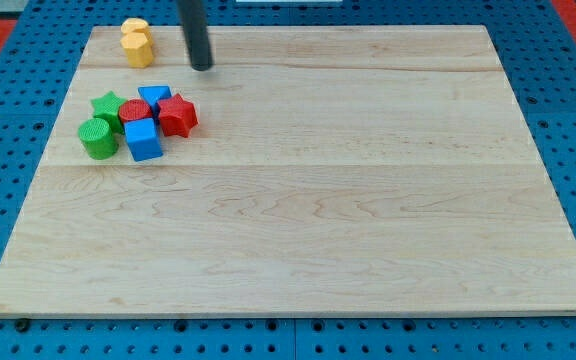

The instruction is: Push blue cube along with green circle to the centre left of the board

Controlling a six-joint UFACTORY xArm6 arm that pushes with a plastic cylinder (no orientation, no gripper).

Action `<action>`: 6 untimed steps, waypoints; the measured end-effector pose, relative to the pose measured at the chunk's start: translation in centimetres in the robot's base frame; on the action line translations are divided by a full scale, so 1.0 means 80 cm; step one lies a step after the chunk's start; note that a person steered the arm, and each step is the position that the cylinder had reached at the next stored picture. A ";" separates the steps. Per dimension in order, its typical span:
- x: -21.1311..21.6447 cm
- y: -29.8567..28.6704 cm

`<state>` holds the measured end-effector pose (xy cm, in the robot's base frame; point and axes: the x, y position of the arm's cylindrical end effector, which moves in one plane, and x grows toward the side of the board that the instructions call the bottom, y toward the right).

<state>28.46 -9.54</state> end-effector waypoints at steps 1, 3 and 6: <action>0.033 0.104; 0.154 0.056; 0.173 -0.147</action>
